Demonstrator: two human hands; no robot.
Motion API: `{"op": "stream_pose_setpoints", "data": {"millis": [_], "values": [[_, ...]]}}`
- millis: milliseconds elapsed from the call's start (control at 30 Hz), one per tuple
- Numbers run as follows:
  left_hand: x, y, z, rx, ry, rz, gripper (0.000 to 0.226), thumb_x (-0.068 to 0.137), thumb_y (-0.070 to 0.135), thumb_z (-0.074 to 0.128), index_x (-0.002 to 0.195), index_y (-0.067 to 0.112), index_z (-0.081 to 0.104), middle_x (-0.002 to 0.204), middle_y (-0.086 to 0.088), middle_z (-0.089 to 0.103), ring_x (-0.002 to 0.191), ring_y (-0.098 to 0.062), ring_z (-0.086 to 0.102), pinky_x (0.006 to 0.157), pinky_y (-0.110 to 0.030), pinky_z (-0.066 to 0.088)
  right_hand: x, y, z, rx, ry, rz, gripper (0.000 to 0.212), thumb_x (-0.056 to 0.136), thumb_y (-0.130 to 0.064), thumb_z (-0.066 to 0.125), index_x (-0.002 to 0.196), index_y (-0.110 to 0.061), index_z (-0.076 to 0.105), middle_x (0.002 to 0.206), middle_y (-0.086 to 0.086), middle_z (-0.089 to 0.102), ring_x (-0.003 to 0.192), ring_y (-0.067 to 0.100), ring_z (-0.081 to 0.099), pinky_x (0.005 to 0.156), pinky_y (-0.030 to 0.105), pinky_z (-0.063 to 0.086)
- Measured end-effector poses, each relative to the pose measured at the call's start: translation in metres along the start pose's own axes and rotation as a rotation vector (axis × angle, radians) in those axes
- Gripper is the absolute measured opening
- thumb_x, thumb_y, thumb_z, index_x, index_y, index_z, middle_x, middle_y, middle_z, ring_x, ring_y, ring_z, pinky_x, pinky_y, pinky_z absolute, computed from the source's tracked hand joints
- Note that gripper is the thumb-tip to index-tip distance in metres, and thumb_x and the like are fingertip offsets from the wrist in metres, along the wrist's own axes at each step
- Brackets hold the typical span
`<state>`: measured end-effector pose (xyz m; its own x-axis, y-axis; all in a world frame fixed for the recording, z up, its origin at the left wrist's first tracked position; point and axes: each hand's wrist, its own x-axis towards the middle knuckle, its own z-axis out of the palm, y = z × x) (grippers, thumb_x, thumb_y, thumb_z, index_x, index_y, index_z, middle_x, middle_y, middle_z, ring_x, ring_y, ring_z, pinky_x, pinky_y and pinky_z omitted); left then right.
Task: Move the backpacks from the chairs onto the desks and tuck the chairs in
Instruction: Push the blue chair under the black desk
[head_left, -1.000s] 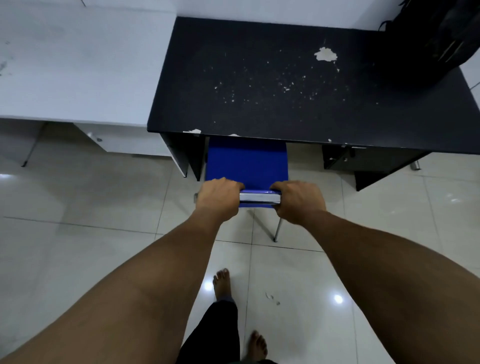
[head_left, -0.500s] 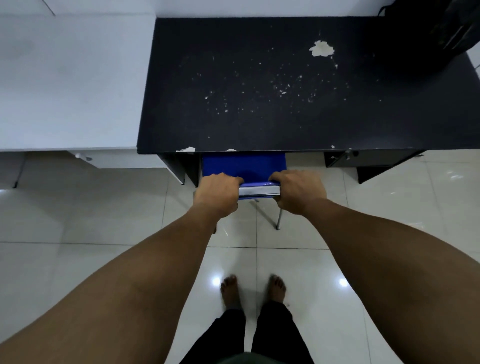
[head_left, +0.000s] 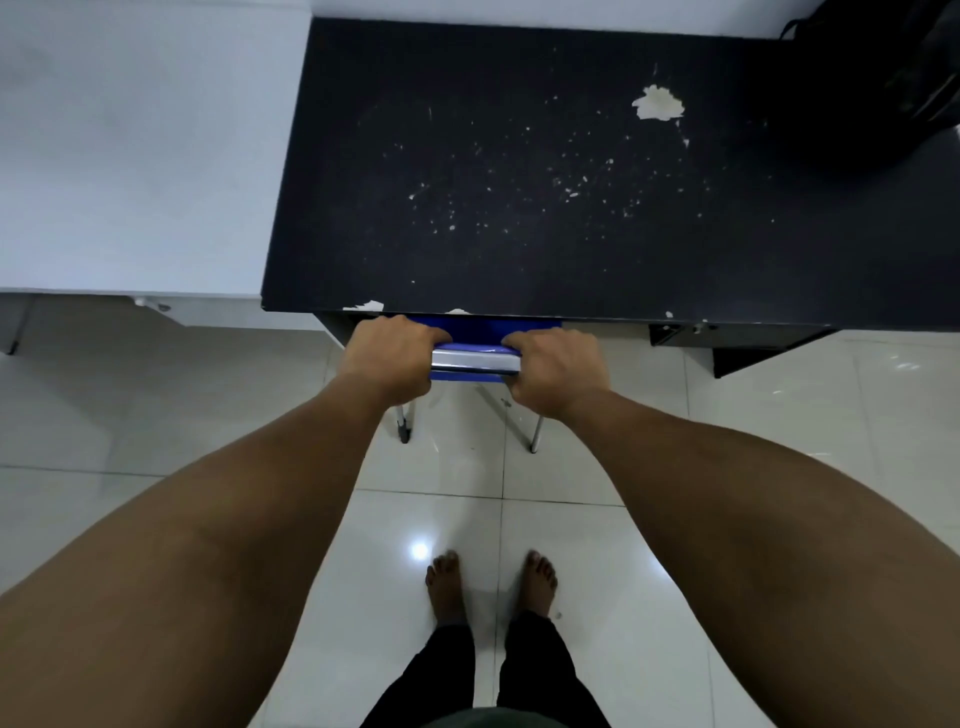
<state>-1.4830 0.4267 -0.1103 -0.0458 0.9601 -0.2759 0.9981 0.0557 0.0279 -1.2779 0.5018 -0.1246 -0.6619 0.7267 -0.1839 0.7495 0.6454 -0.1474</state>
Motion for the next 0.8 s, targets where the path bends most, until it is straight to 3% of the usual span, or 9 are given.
{"op": "stream_pose_setpoints", "data": {"millis": [267, 400, 533, 667, 800], "values": [[0.019, -0.006, -0.026, 0.046, 0.055, -0.04, 0.035, 0.078, 0.031, 0.069, 0.112, 0.038, 0.062, 0.087, 0.005, 0.066, 0.08, -0.021, 0.063, 0.068, -0.034, 0.046, 0.029, 0.007, -0.027, -0.008, 0.021, -0.064, 0.025, 0.09, -0.047, 0.059, 0.109, -0.033, 0.066, 0.081, -0.009, 0.07, 0.066, 0.014, 0.062, 0.064, 0.03, 0.055], [0.03, -0.01, -0.038, 0.032, 0.073, -0.055, 0.029, 0.078, 0.028, 0.067, 0.105, 0.038, 0.065, 0.075, 0.007, 0.058, 0.073, -0.021, 0.061, 0.07, -0.037, 0.052, 0.042, 0.012, -0.041, -0.01, 0.021, -0.077, 0.022, 0.093, -0.046, 0.057, 0.109, -0.034, 0.067, 0.078, -0.009, 0.069, 0.065, 0.012, 0.062, 0.061, 0.026, 0.051], [0.018, -0.007, -0.029, 0.019, 0.055, -0.062, 0.032, 0.077, 0.029, 0.069, 0.108, 0.038, 0.065, 0.082, 0.004, 0.064, 0.077, -0.023, 0.064, 0.071, -0.037, 0.052, 0.029, 0.005, -0.035, -0.007, 0.002, -0.092, 0.023, 0.094, -0.043, 0.058, 0.113, -0.033, 0.066, 0.08, -0.009, 0.068, 0.065, 0.013, 0.06, 0.057, 0.024, 0.042], [-0.007, 0.007, -0.004, 0.019, 0.078, -0.065, 0.036, 0.081, 0.03, 0.068, 0.115, 0.038, 0.062, 0.088, 0.003, 0.068, 0.081, -0.024, 0.065, 0.069, -0.034, 0.049, 0.002, -0.004, -0.023, -0.045, -0.065, -0.089, 0.033, 0.094, -0.038, 0.059, 0.127, -0.031, 0.062, 0.092, -0.002, 0.072, 0.076, 0.019, 0.063, 0.065, 0.029, 0.049], [-0.012, 0.013, 0.003, 0.021, 0.079, -0.089, 0.037, 0.083, 0.031, 0.067, 0.119, 0.038, 0.061, 0.09, 0.002, 0.068, 0.081, -0.025, 0.064, 0.066, -0.034, 0.044, -0.003, -0.005, -0.027, -0.056, -0.097, -0.056, 0.032, 0.093, -0.034, 0.061, 0.125, -0.03, 0.064, 0.092, 0.0, 0.072, 0.078, 0.021, 0.064, 0.07, 0.034, 0.055]]}}
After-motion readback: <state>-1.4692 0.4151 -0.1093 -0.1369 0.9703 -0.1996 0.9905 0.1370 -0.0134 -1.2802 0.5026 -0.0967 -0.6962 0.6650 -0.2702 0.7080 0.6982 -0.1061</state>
